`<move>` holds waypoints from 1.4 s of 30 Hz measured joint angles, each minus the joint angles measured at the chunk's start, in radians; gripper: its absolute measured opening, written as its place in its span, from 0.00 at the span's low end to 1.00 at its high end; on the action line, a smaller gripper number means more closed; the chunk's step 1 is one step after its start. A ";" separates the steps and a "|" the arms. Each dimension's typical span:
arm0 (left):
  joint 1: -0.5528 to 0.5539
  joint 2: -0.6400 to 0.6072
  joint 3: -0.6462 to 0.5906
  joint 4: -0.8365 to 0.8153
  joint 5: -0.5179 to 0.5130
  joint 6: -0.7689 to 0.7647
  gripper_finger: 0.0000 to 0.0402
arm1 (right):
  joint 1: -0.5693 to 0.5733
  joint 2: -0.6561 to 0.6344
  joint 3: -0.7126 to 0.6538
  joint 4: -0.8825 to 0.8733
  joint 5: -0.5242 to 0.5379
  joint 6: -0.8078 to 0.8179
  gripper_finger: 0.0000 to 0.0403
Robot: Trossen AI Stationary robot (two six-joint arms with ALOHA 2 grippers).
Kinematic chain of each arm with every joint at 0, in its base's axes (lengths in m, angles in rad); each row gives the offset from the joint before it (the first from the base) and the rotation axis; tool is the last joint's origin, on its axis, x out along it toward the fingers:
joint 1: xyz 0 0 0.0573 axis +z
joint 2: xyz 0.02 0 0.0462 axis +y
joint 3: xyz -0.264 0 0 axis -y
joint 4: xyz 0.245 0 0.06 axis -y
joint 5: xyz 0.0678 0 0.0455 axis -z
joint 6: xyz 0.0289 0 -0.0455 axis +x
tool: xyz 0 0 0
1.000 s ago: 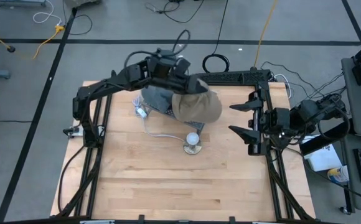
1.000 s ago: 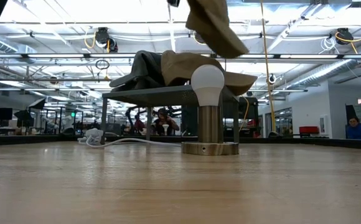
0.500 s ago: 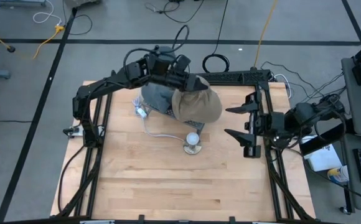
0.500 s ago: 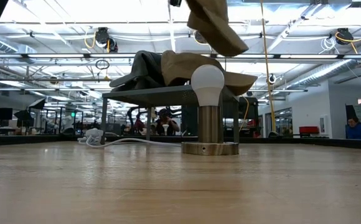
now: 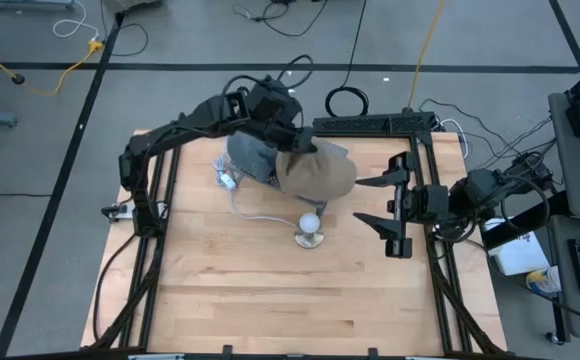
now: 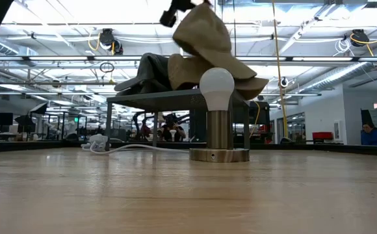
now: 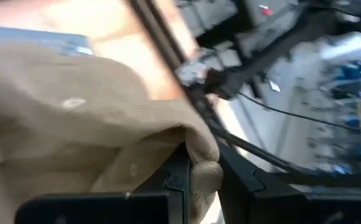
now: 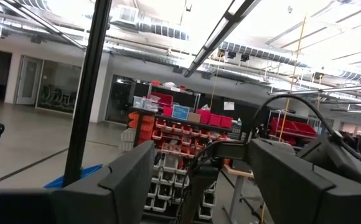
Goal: Pick & Place hat
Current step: Stack the brown cap on top of the brown cap on the shelf
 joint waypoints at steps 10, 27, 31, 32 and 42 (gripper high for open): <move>0.012 0.000 -0.019 -0.107 -0.222 0.041 0.13 | 0.000 0.000 0.000 0.003 -0.002 0.000 0.63; 0.010 0.144 -0.019 -0.222 -0.339 0.064 0.33 | 0.008 0.037 0.000 -0.016 -0.004 -0.019 0.63; 0.027 0.139 -0.019 -0.220 -0.306 0.062 0.40 | 0.023 0.037 0.000 -0.020 -0.003 -0.051 0.63; 0.033 0.132 -0.020 -0.223 -0.305 0.059 0.42 | 0.025 0.037 0.000 -0.020 -0.003 -0.055 0.63; 0.094 0.032 -0.019 -0.243 -0.338 0.076 0.55 | 0.024 0.036 0.000 -0.026 -0.001 -0.052 0.63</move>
